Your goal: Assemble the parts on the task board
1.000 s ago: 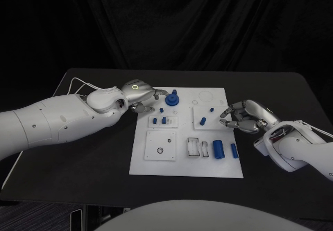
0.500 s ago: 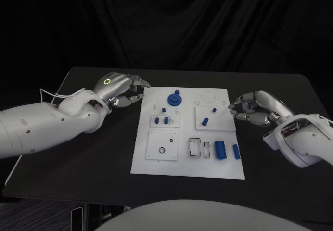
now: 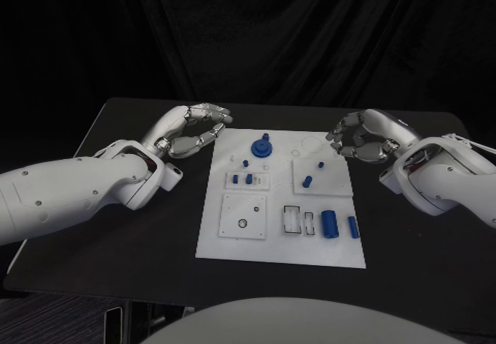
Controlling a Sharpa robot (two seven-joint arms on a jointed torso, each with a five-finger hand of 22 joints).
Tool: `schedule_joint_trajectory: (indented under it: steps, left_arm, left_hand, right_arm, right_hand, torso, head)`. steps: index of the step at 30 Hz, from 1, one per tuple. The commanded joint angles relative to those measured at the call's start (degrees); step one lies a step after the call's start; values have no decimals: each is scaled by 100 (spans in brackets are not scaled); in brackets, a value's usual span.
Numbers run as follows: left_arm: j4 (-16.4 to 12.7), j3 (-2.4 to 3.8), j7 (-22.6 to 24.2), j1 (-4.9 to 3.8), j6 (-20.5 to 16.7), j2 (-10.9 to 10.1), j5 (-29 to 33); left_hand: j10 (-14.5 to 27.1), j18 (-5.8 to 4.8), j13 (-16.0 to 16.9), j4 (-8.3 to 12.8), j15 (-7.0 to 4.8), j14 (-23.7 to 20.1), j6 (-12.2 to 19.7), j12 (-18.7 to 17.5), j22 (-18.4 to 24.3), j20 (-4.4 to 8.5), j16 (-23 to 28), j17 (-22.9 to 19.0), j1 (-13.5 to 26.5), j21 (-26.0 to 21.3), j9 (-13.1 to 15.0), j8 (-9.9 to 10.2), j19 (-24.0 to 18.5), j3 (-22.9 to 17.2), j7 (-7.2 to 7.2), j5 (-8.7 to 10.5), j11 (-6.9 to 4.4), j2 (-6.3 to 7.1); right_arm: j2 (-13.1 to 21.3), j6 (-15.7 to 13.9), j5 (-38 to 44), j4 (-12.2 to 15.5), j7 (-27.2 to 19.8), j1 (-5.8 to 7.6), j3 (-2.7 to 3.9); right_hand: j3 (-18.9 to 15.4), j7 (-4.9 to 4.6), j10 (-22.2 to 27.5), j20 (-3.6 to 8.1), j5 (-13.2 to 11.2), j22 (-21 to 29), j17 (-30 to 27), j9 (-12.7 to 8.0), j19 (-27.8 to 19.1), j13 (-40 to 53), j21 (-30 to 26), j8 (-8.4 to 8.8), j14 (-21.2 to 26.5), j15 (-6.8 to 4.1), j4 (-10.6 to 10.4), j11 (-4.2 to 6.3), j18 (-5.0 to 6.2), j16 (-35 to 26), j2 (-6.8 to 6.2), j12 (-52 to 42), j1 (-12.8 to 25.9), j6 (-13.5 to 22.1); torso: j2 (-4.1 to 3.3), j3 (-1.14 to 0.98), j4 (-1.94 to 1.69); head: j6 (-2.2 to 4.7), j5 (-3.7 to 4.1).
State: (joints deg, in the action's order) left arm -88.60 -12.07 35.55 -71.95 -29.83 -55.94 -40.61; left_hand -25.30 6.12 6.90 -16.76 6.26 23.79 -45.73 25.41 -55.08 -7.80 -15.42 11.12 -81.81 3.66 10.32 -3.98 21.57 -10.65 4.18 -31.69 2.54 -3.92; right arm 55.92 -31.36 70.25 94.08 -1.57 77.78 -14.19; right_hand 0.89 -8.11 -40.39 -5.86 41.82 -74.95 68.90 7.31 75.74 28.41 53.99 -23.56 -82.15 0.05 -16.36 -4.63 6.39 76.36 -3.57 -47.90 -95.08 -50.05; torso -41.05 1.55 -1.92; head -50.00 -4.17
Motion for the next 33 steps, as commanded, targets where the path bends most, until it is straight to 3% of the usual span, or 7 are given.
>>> schedule_joint_trajectory:
  steps: [1,8,9,11,14,21,33]
  left_arm:
    - [-2,-1,810,101,652,18,1305]
    - [405,0,683,189,829,191,1636]
    - [451,0,677,194,843,215,1717]
    - [556,0,705,201,921,276,1974]
    - [710,0,790,207,1124,382,2483]
    - [792,0,1024,216,2111,461,3276]
    - [142,0,1056,233,3118,152,4017]
  left_hand:
    - [162,-1,-153,223,-47,-406,140,-72,394,-7,304,-309,-442,-30,-99,24,-242,0,2,85,-17,42]
    - [475,-25,-318,668,84,-827,376,-56,1506,-110,572,-682,-1133,-61,-270,16,-724,-422,-30,632,-72,-176]
    - [487,-22,-320,665,81,-784,389,-26,1503,-113,543,-707,-1134,-50,-289,17,-694,-457,-27,764,-70,-212]
    - [526,-30,-322,562,137,-759,417,28,1592,-158,514,-770,-1076,-50,-327,13,-673,-482,-8,1136,-46,-294]
    - [538,-27,-320,210,174,-710,505,88,1709,-202,455,-810,-792,-56,-367,22,-660,-288,16,1336,-12,-284]
    - [1224,-17,-388,-13,363,-1334,1356,-348,2570,-414,716,-903,1026,-105,-561,85,-999,1141,44,1995,38,-570]
    - [1997,296,-494,1,458,-2044,3073,-1272,3790,-821,1266,-1016,1531,-180,-840,220,-1702,2506,-437,2564,73,-1095]
  right_arm:
    - [-103,452,942,-175,315,-33,1]
    - [-291,487,1356,-524,280,-160,1]
    - [-315,484,1392,-565,275,-173,1]
    - [-364,473,1451,-641,260,-198,1]
    - [-417,463,1503,-712,232,-234,1]
    - [-415,457,1541,-714,200,-286,1]
    - [-314,602,1551,-712,240,-451,0]
  right_hand:
    - [65,-24,25,-24,-218,-535,-34,8,-51,-191,-53,-37,34,33,-2,-29,75,-25,-51,169,3,20]
    - [150,-28,0,-40,-473,-560,3,-4,-14,-427,17,-30,20,55,-7,-41,69,21,-18,351,-12,80]
    - [208,-12,11,-52,-815,-559,0,-20,-14,-514,14,-5,22,56,5,-46,66,24,-19,441,-44,124]
    - [1090,-19,-6,-82,-3027,-566,-10,-158,-34,-907,19,252,46,125,-25,-103,58,29,-65,901,-273,267]
    - [1702,19,-9,-170,-3332,-574,3,-262,16,-1207,77,426,22,197,-32,-210,53,68,-375,1137,235,280]
    - [1983,10,-115,-188,-3717,-588,19,-293,103,-1415,155,485,-17,185,-22,-196,39,109,-592,1122,737,133]
    - [2235,-97,-193,-182,-3434,-607,1,-333,156,-1681,189,734,-32,182,6,-199,26,116,-751,1297,755,61]
  torso:
    - [20,72,-84]
    - [4,185,-188]
    - [4,190,-192]
    - [-5,222,-223]
    - [-18,291,-274]
    - [6,364,-333]
    - [76,332,-285]
  head:
    - [5,82]
    - [313,281]
    - [377,302]
    - [493,350]
    - [649,445]
    - [719,598]
    - [576,579]
